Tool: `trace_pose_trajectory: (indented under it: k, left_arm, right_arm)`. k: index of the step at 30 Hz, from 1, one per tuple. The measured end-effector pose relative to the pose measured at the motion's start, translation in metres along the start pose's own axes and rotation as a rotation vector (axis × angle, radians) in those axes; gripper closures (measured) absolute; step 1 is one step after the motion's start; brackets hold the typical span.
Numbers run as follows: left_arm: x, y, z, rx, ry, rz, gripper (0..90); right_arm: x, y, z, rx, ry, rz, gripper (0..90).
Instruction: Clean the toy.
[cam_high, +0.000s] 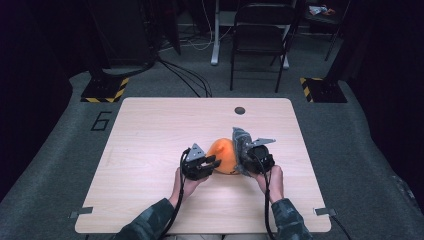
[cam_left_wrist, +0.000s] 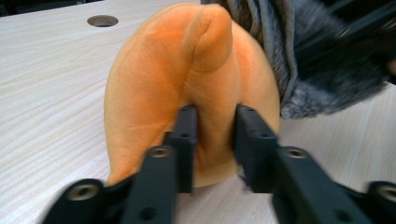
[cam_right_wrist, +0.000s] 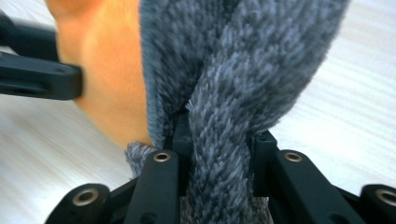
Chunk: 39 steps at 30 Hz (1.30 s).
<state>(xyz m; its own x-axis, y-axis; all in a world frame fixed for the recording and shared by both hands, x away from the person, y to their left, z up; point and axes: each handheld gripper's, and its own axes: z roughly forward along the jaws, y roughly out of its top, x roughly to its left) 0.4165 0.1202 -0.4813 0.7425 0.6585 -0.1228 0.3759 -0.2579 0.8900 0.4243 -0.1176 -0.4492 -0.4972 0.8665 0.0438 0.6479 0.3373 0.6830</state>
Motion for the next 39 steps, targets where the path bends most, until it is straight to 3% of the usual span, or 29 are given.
trace_pose_trajectory:
  k: [4,6,8,11,15,18,23,26,29,30,34,39]
  left_arm:
    - [-0.001,0.001,-0.002,0.015,0.039,0.032,48.0]
    - [0.0,0.0,-0.002,0.007,0.093,0.049,42.5]
    - [0.001,-0.003,0.0,0.015,0.094,0.059,41.3]
    - [-0.001,-0.006,0.004,0.022,0.104,0.103,48.2]
    - [-0.002,-0.008,0.007,0.012,0.096,0.112,70.9]
    - [-0.002,-0.007,0.005,-0.007,0.097,0.118,79.0]
    - [-0.006,0.002,-0.003,-0.026,0.074,0.114,81.1]
    - [-0.012,0.008,-0.008,-0.034,0.052,0.116,81.0]
    - [-0.019,0.009,-0.007,-0.026,0.035,0.122,80.7]
    - [-0.019,0.008,-0.006,-0.016,0.024,0.112,80.6]
    - [-0.016,0.005,-0.003,-0.007,0.028,0.12,80.2]
    - [-0.015,0.004,-0.001,0.001,0.022,0.118,79.7]
  right_arm:
    - [-0.004,-0.002,0.002,0.014,-0.025,-0.01,71.0]
    - [-0.007,-0.004,0.003,0.013,-0.029,-0.002,71.0]
    - [-0.009,-0.005,0.004,0.016,-0.025,0.009,71.0]
    - [-0.009,-0.005,0.004,0.015,-0.021,0.013,70.9]
    - [-0.008,-0.004,0.003,0.017,-0.032,0.012,70.9]
    - [-0.009,0.0,-0.003,0.016,-0.032,0.012,70.9]
    - [-0.001,0.015,-0.028,-0.064,0.007,0.024,71.1]
    - [0.014,0.023,-0.04,-0.108,0.027,-0.02,71.0]
    - [0.027,0.024,-0.037,-0.094,0.023,-0.052,70.6]
    - [0.029,0.023,-0.033,-0.083,0.001,-0.053,70.7]
    - [0.02,0.014,-0.018,-0.043,-0.021,-0.053,70.7]
    - [0.006,0.006,-0.008,0.009,-0.019,-0.018,70.8]
